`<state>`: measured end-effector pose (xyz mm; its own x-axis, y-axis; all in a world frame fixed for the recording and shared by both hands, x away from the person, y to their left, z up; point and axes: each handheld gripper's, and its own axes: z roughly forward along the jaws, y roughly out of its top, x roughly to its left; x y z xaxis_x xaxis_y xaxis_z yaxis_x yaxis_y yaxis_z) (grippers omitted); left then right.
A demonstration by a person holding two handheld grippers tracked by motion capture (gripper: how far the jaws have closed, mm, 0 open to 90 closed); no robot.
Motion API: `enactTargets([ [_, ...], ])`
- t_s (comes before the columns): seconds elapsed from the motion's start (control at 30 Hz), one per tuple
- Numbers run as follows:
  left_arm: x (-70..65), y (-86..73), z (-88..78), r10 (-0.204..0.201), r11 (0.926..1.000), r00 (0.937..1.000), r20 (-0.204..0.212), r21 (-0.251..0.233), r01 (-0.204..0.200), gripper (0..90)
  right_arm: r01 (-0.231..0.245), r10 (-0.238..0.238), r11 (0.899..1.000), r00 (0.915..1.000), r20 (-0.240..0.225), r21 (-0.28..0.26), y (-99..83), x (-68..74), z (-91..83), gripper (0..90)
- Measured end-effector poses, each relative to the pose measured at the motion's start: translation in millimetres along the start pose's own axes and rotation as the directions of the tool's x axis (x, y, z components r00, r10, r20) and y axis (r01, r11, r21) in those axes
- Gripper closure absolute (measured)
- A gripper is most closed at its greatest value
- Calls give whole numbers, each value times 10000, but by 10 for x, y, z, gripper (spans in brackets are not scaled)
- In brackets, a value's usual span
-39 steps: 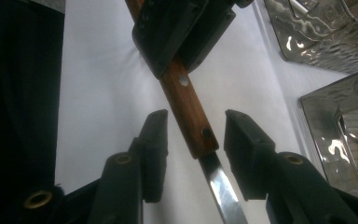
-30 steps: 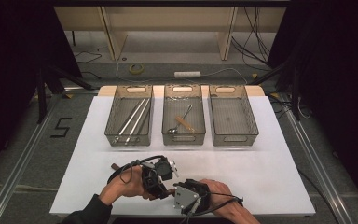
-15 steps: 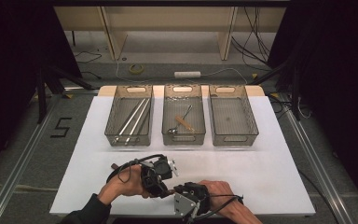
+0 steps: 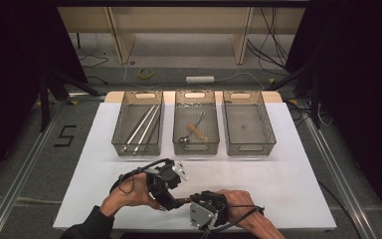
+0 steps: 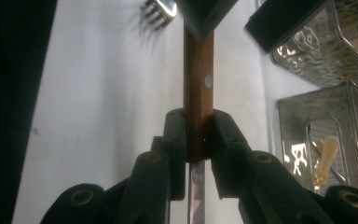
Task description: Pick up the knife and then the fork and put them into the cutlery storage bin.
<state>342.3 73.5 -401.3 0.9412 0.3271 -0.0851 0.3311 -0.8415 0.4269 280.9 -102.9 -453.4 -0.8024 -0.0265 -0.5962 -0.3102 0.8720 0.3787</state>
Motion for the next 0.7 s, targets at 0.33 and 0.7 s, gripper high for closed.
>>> enactTargets([
  [0.33, 140, -100, -218, -858, 9792, 9951, -492, -1887, 751, 217, -262, 253, 9990, 9994, 254, 351, -164, -138, -56, 784],
  [0.7, 230, -281, -345, -1451, 9422, 9826, -1163, -3193, 1014, 198, -2061, 2027, 9771, 9772, 632, 532, -402, -331, -154, 783],
])
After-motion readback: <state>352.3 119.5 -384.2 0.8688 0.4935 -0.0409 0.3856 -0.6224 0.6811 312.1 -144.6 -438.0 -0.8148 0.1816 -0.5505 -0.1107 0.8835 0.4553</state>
